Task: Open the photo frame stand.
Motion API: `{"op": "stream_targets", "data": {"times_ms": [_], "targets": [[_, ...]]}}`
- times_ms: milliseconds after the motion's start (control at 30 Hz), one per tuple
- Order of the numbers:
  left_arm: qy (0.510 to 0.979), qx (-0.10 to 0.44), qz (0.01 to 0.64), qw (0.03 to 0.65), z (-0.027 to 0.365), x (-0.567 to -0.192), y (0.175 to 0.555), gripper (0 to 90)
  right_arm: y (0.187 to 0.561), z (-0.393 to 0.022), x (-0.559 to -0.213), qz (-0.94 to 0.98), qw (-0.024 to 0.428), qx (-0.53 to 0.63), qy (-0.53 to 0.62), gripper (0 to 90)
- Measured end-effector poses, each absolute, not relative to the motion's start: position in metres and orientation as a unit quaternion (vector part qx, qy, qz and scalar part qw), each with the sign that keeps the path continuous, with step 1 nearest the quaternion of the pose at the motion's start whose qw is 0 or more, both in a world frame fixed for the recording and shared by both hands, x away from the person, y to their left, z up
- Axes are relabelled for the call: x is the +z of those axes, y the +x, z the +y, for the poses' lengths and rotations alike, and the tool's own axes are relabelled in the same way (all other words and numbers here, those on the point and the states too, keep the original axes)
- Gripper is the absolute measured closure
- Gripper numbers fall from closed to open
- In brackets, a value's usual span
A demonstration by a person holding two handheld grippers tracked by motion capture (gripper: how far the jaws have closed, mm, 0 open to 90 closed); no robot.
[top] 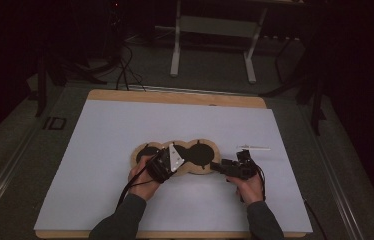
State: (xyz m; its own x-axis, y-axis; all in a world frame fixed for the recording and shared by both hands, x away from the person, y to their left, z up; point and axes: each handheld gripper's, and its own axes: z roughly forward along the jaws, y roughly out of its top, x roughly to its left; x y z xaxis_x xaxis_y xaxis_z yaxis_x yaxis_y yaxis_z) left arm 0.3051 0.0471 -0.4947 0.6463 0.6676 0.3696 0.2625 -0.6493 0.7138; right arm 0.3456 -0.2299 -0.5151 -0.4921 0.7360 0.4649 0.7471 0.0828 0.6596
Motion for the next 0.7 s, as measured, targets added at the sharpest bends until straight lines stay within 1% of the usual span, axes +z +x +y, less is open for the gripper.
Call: {"op": "stream_targets", "data": {"times_ms": [100, 300, 467, 600, 700], "targets": [[0.85, 0.32, 0.27, 0.319, 0.049, -0.495, 0.304, 73.8, 0.351, -0.227, -0.514, -0.734, 0.012, -0.451, -0.507, 29.4], [0.847, 0.323, 0.267, 0.328, 0.052, -0.496, 0.3, 74.0, 0.364, -0.22, -0.516, -0.723, 0.039, -0.453, -0.52, 27.4], [0.846, 0.324, 0.262, 0.333, 0.055, -0.497, 0.298, 74.0, 0.372, -0.212, -0.521, -0.714, 0.073, -0.454, -0.527, 27.6], [0.845, 0.323, 0.26, 0.339, 0.058, -0.496, 0.297, 73.9, 0.372, -0.209, -0.519, -0.714, 0.073, -0.451, -0.53, 32.4], [0.844, 0.319, 0.257, 0.345, 0.06, -0.496, 0.296, 73.8, 0.372, -0.212, -0.517, -0.713, 0.083, -0.454, -0.529, 35.8]]}}
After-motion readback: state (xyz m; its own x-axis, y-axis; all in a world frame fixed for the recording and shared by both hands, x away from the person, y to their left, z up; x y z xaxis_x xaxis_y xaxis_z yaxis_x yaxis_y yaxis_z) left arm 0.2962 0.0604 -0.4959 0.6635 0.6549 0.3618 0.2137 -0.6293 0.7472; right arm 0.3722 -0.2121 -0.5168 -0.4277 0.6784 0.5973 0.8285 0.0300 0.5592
